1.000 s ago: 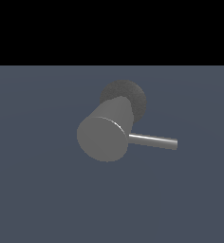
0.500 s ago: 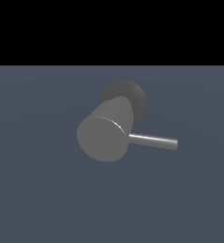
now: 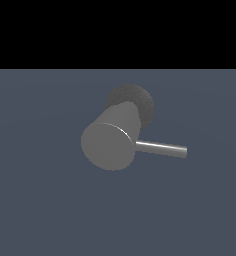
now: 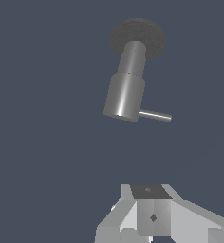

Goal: Turn on the faucet by rotating a designated handle.

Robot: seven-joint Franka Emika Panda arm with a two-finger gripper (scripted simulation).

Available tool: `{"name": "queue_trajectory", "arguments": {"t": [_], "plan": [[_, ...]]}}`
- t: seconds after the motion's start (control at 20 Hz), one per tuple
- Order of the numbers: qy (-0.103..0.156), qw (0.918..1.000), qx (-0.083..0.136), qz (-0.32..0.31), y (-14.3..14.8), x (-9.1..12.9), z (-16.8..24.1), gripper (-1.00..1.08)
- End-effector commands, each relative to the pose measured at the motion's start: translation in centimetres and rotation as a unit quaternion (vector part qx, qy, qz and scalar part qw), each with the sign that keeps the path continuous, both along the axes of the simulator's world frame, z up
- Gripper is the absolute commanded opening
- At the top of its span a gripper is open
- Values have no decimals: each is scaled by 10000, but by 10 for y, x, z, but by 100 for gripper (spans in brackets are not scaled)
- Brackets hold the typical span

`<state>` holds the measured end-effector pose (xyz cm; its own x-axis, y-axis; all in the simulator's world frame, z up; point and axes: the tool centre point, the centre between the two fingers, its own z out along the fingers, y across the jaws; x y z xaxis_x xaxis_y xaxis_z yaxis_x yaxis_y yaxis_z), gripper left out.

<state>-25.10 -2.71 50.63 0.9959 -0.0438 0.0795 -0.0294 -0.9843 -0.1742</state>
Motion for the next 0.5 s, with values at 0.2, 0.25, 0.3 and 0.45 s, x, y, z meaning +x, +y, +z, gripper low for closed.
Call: {"name": "queue_trajectory", "arguments": {"t": [0.2,0.25,0.3,0.45], "plan": [[-352,9932,1106,126,-1,0,7,-100],[-421,9904,1310,146,-2,1,9,-100],[-493,9870,1518,165,-2,1,11,-100],[-712,9740,2139,212,-5,2,17,-100]]}}
